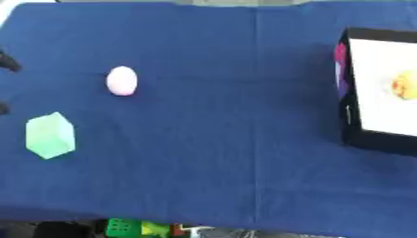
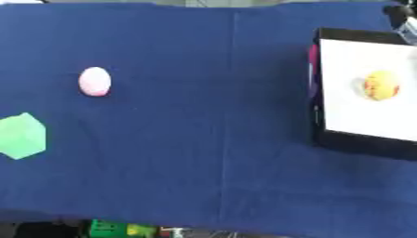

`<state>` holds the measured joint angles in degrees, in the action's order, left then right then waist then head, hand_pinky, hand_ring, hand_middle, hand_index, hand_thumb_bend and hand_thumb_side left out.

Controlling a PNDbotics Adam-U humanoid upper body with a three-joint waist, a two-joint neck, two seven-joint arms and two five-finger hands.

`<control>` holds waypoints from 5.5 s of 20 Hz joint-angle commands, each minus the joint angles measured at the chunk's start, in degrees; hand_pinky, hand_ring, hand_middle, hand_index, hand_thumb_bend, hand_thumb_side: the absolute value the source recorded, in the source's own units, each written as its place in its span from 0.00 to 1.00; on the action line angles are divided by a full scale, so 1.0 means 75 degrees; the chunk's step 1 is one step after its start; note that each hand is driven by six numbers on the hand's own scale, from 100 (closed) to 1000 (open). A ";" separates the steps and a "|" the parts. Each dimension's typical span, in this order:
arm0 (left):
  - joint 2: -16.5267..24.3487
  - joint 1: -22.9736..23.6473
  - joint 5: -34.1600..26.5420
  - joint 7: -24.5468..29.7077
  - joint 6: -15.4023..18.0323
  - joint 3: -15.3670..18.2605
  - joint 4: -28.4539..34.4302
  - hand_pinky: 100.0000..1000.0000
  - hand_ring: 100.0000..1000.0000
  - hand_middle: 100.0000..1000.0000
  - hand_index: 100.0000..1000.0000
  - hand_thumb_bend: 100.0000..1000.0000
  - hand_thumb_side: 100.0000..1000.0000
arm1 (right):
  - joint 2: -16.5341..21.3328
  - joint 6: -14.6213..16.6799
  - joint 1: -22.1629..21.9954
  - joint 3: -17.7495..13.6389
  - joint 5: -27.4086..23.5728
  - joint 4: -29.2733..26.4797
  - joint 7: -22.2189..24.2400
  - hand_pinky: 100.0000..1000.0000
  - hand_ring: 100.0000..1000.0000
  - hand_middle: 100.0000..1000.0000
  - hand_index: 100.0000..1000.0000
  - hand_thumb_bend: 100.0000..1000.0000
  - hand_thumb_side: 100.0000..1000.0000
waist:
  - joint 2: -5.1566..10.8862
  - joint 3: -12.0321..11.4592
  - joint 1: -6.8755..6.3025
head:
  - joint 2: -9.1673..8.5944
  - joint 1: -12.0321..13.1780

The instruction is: Pick up the objects with one hand, pass them to the other hand, and then place them into the box on the other side of the table.

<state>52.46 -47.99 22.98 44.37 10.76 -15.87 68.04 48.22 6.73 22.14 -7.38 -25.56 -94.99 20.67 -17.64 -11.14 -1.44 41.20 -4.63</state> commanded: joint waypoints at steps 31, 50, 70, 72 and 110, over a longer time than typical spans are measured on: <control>-0.0541 0.0222 0.2138 -0.1511 -0.2065 -0.1750 0.1081 0.93 0.95 0.81 0.89 0.77 0.30 | -0.0438 -0.0483 0.0215 0.0396 0.0635 -0.0045 0.0314 1.00 1.00 1.00 1.00 0.00 0.34 | 0.0211 0.0016 0.0008 | 0.0026 0.0051; 0.0652 0.1464 0.1410 -0.1003 -0.2427 -0.1202 0.2893 0.93 0.95 0.81 0.88 0.76 0.17 | -0.0439 -0.0405 0.0117 0.0494 0.0885 -0.0020 0.0352 1.00 1.00 1.00 1.00 0.00 0.35 | 0.0177 0.0040 0.0016 | 0.0053 0.0146; -0.0176 0.1172 0.2318 -0.1714 -0.2217 -0.1484 0.1535 0.90 0.94 0.79 0.85 0.65 0.05 | -0.0535 -0.0342 0.0003 0.0552 0.1164 0.0089 0.0348 1.00 1.00 1.00 1.00 0.00 0.36 | 0.0161 0.0058 0.0090 | 0.0060 0.0255; -0.0196 0.1171 0.2222 -0.1684 -0.2232 -0.1498 0.1505 0.89 0.92 0.77 0.81 0.60 0.05 | -0.0527 -0.0338 -0.0003 0.0551 0.1169 0.0091 0.0334 1.00 1.00 1.00 1.00 0.00 0.35 | 0.0162 0.0060 0.0089 | 0.0068 0.0257; -0.4138 0.0450 0.2627 -0.5788 -0.1036 -0.0392 0.2094 0.74 0.55 0.46 0.59 0.00 0.00 | -0.0593 -0.0160 0.2574 0.2272 0.1474 -0.0856 0.2282 1.00 1.00 1.00 1.00 0.00 0.03 | 0.0430 0.0070 0.0219 | 0.0024 -0.0477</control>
<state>21.54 -43.93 41.59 2.15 1.66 -19.68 83.45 43.28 4.68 40.38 9.21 -16.07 -101.34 36.50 -15.91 -10.64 0.25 41.64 -7.78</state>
